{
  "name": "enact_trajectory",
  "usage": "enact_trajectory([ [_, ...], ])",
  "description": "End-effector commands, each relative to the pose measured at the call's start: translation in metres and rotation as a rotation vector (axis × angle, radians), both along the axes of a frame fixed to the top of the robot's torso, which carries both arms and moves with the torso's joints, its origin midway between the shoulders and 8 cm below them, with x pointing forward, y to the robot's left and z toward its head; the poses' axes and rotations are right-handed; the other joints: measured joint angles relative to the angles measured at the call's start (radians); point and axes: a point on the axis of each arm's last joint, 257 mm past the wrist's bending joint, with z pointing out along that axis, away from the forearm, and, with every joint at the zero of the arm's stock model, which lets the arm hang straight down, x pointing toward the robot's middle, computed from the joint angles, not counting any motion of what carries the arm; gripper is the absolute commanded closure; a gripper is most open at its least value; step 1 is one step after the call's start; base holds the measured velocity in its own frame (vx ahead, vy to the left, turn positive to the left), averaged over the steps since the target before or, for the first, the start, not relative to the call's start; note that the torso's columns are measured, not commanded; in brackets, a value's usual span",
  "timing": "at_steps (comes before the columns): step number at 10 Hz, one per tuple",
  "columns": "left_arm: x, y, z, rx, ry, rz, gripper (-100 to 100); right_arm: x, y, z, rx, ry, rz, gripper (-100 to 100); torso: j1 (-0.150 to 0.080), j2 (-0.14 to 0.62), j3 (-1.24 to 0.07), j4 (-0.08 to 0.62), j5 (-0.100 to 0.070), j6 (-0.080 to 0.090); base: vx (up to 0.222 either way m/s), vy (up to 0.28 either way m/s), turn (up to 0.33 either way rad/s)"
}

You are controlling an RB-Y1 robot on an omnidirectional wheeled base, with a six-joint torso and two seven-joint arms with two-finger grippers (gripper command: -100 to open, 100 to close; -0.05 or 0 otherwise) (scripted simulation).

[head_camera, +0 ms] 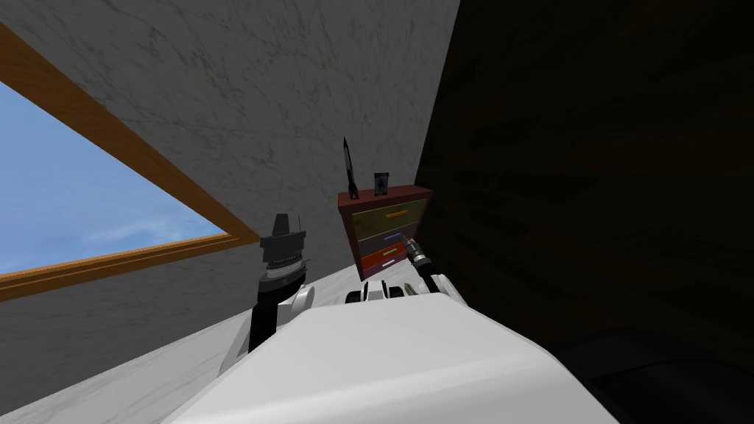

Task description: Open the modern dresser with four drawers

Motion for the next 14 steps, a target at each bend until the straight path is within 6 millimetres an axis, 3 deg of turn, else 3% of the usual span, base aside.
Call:
enact_trajectory([
  [1, 0.000, 0.000, 0.000, 0.000, 0.000, 0.000, 0, -0.001, -0.006, -0.027, -0.093, 0.070, -0.027, -100, 0.000, 0.001, 0.000, 0.000, 0.000, 0.000, 0.018, 0.006, 0.089],
  [2, 0.000, 0.000, 0.000, 0.000, 0.000, 0.000, 0, -0.001, -0.007, -0.029, -0.126, 0.074, -0.032, -100, 0.000, 0.000, 0.000, 0.000, 0.000, -0.001, 0.018, 0.003, 0.072],
  [3, 0.000, 0.000, 0.000, 0.000, 0.000, 0.000, 0, -0.003, -0.011, -0.051, -0.175, 0.130, -0.051, -100, 0.000, 0.000, 0.000, 0.000, 0.000, 0.000, 0.026, 0.008, 0.126],
  [5, 0.000, 0.000, 0.000, 0.000, 0.000, 0.000, 0, -0.004, -0.013, -0.052, -0.219, 0.132, -0.055, -100, 0.000, 0.000, 0.000, 0.000, 0.000, 0.000, 0.019, 0.002, 0.025],
  [6, 0.000, 0.000, 0.000, 0.000, 0.000, 0.000, 0, -0.008, -0.019, -0.075, -0.276, 0.192, -0.077, -100, 0.000, 0.000, 0.000, 0.000, 0.000, 0.000, 0.019, 0.006, 0.093],
  [7, 0.000, 0.000, 0.000, 0.000, 0.000, 0.000, 0, -0.008, -0.020, -0.074, -0.310, 0.189, -0.077, -100, 0.000, 0.000, 0.000, 0.000, 0.000, -0.001, 0.020, 0.006, 0.070],
  [8, 0.000, 0.000, 0.000, 0.000, 0.000, 0.000, 0, -0.012, -0.024, -0.095, -0.362, 0.241, -0.090, -100, 0.000, 0.000, 0.000, 0.000, 0.000, 0.000, 0.026, 0.006, 0.121],
  [10, 0.000, 0.000, 0.000, 0.000, 0.000, 0.000, 0, -0.013, -0.028, -0.095, -0.412, 0.243, -0.099, -100, 0.000, 0.000, 0.000, 0.000, 0.000, 0.000, 0.019, 0.002, 0.026],
  [11, 0.000, 0.000, 0.000, 0.000, 0.000, 0.000, 0, -0.018, -0.033, -0.115, -0.475, 0.294, -0.112, -100, 0.000, 0.000, 0.000, 0.000, 0.000, 0.000, 0.019, 0.002, 0.103],
  [12, 0.000, 0.000, 0.000, 0.000, 0.000, 0.000, 0, -0.019, -0.036, -0.115, -0.506, 0.296, -0.120, -100, 0.000, 0.000, 0.000, 0.000, 0.000, -0.001, 0.021, 0.002, 0.069],
  [13, 0.000, 0.000, 0.000, 0.000, 0.000, 0.000, 0, -0.025, -0.037, -0.132, -0.568, 0.336, -0.118, -100, 0.000, 0.000, 0.000, 0.000, 0.000, 0.000, 0.029, 0.008, 0.135],
  [14, 0.000, 0.000, 0.000, 0.000, 0.000, 0.000, 0, -0.026, -0.044, -0.132, -0.602, 0.344, -0.138, -100, 0.001, -0.001, 0.000, 0.000, 0.000, -0.001, 0.026, 0.004, 0.054],
])
